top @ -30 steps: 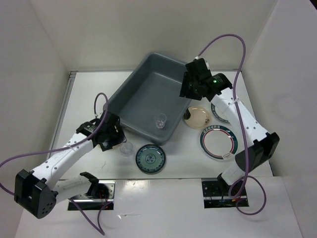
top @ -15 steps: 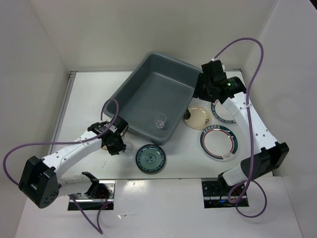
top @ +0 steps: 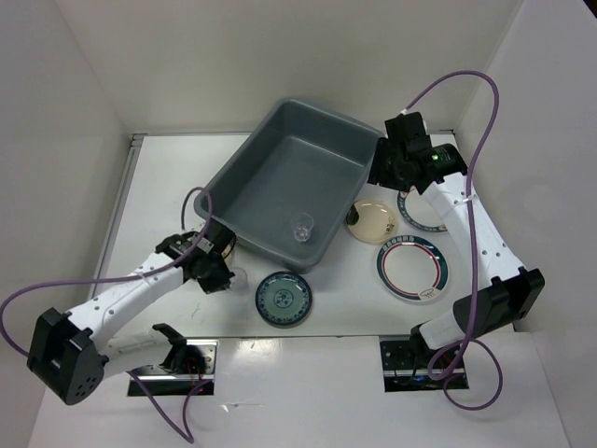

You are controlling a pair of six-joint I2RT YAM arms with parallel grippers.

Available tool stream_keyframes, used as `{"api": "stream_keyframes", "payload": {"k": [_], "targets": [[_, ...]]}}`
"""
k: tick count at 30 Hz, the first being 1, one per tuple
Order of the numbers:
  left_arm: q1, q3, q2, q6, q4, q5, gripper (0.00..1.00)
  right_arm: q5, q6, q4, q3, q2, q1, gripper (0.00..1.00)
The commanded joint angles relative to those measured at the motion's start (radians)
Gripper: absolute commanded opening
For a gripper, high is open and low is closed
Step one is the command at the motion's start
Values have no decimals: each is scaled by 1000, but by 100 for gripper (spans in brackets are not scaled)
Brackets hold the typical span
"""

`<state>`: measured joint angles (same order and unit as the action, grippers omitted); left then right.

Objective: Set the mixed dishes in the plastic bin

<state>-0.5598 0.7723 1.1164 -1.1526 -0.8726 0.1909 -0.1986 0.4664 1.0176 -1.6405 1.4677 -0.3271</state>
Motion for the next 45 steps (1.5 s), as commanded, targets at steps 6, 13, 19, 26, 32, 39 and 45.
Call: {"api": "stream_keyframes", "payload": {"k": [6, 13, 19, 26, 32, 39, 45], "targets": [[-3, 428, 59, 185, -57, -346, 0, 18, -31, -22, 2, -23, 3, 55], [17, 794, 262, 310, 105, -298, 0, 18, -31, -31, 2, -41, 3, 55], [26, 847, 446, 385, 259, -314, 0, -2, -31, -22, 25, -81, 3, 56], [26, 924, 635, 465, 268, -231, 0, -21, -31, -22, 54, -112, 14, 56], [26, 911, 671, 484, 279, -194, 0, -32, -31, -13, 64, -130, 14, 56], [-17, 883, 714, 475, 288, -203, 0, -32, -31, -13, 64, -130, 14, 57], [-26, 861, 732, 484, 270, -157, 0, -41, -31, -13, 73, -130, 14, 57]]}}
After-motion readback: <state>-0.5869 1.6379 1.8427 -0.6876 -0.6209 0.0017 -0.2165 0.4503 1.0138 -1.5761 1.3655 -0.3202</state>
